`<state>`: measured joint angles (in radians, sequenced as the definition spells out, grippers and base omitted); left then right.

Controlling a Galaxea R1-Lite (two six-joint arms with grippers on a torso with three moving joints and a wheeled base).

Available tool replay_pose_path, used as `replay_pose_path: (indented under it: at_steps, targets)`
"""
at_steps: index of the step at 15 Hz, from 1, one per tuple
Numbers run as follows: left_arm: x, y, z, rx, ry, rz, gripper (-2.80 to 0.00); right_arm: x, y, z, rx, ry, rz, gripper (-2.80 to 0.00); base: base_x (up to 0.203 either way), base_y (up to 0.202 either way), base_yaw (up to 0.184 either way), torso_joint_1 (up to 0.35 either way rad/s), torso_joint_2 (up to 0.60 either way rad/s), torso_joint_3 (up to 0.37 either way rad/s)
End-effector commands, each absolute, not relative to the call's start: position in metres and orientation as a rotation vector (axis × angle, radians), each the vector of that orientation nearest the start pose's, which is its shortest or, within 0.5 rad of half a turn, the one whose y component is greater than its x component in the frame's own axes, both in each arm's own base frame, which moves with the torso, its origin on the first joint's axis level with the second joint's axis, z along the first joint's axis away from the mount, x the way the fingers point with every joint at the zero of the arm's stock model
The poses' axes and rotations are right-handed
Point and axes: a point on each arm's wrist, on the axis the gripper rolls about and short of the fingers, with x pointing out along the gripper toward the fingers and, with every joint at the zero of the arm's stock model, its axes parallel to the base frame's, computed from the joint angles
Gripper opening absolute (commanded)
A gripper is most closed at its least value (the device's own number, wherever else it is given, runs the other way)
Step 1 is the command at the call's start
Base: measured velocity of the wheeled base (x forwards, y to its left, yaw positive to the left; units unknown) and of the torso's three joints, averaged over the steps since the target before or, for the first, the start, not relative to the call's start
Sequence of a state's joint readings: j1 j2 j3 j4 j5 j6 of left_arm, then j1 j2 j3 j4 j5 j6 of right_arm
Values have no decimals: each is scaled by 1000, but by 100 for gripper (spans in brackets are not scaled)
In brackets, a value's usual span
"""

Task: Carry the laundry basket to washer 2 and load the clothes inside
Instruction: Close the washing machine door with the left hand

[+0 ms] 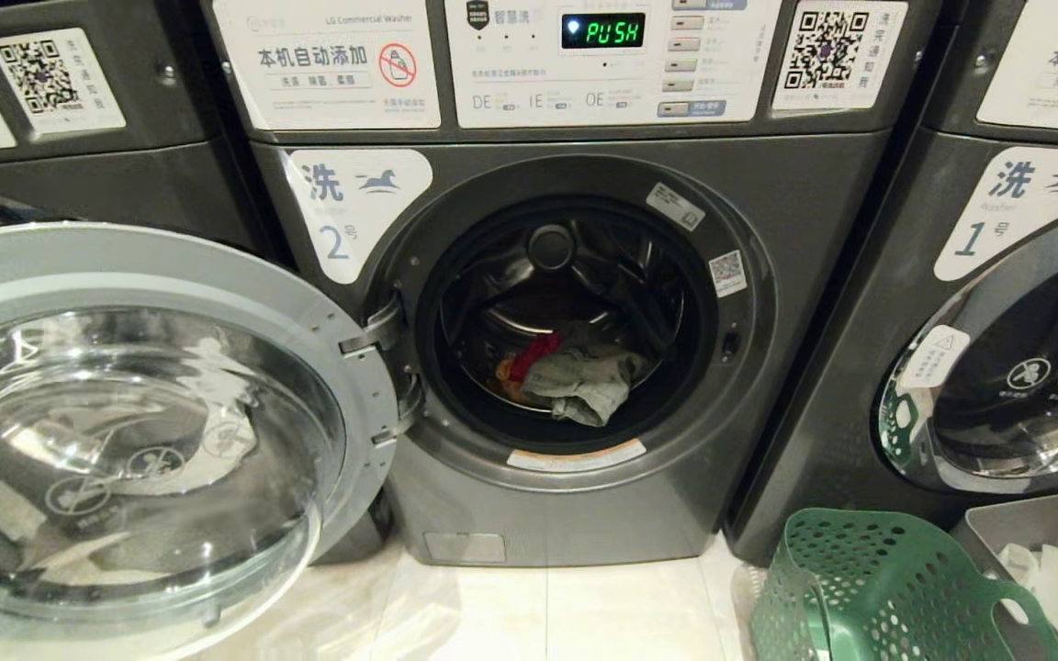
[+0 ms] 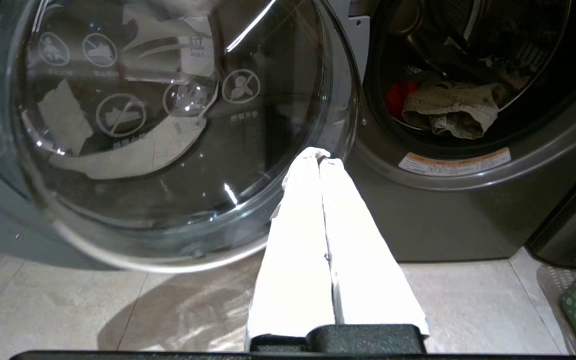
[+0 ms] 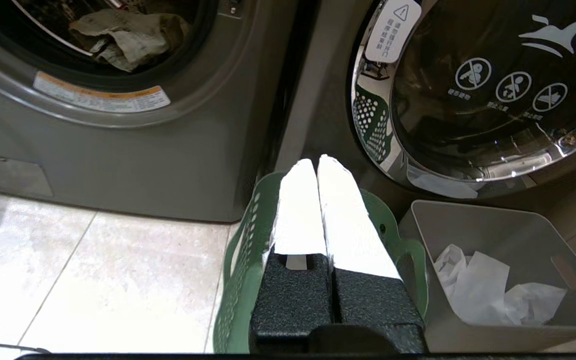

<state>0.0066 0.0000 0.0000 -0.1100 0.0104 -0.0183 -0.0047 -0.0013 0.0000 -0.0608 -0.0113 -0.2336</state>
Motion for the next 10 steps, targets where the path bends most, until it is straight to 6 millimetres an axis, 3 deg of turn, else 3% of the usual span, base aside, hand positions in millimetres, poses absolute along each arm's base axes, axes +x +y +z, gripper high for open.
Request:
replay_pose_path:
  at_steps: [1,10]
  targets:
    - [-20,0,76,-20,-71,16,-280,-23,0,82,-234,-59,-21,-280,-196,0,1,7,3,7]
    - [-20,0,76,-20,-71,18,-280,-23,0,82,-228,-58,-22,-280,-196,0,1,2,0,2]
